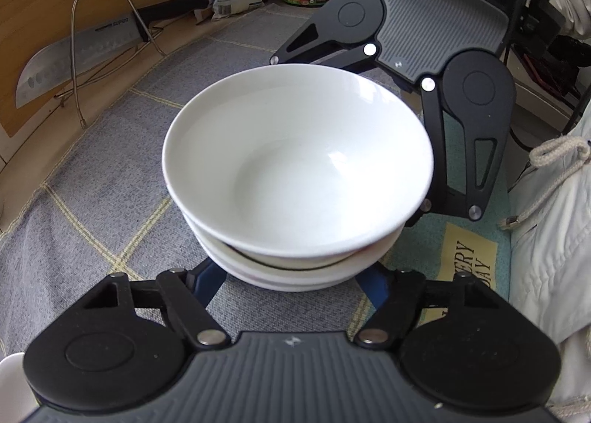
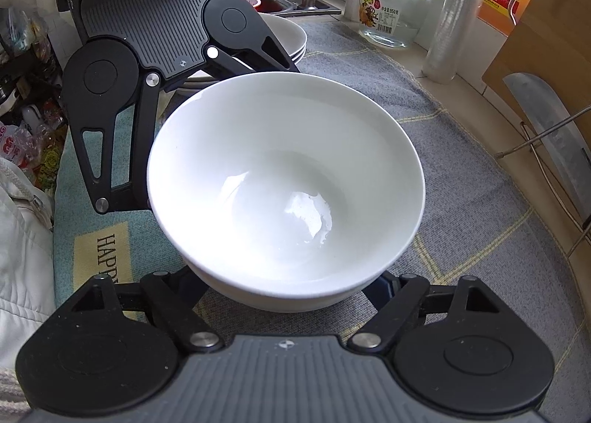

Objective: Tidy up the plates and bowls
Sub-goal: 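Lift the bowl stack with both grippers and carry it toward the plate stack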

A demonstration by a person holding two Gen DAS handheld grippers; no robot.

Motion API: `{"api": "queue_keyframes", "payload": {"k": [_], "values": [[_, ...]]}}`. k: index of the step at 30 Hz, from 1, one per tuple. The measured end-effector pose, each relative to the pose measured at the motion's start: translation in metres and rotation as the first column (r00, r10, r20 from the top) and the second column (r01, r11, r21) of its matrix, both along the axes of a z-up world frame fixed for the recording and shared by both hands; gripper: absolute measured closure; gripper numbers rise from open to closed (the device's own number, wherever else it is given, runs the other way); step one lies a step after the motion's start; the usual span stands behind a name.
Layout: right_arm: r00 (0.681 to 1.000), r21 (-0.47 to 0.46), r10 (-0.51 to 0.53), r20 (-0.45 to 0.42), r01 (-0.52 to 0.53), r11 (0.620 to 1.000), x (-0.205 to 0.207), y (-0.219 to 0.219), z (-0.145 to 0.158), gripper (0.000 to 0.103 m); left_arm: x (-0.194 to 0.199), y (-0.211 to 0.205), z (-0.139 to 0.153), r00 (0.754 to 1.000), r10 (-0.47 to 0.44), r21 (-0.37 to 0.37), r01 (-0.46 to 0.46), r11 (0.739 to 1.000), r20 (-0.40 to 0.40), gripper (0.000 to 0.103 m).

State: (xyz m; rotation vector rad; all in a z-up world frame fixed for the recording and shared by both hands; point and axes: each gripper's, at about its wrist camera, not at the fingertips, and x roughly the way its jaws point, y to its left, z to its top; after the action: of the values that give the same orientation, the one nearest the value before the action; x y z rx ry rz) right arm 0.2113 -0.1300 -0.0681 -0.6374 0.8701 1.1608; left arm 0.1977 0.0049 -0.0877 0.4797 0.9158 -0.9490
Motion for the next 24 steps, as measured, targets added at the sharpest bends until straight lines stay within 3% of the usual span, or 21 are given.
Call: {"api": "queue_keyframes", "payload": {"k": [24], "values": [[1.0,-0.023,-0.005,0.024,0.006,1.0,-0.01,0.002,0.021,0.015,-0.017,-0.006,0.019,0.997,0.021,0.028,-0.024,0.999,0.072,0.027]]}}
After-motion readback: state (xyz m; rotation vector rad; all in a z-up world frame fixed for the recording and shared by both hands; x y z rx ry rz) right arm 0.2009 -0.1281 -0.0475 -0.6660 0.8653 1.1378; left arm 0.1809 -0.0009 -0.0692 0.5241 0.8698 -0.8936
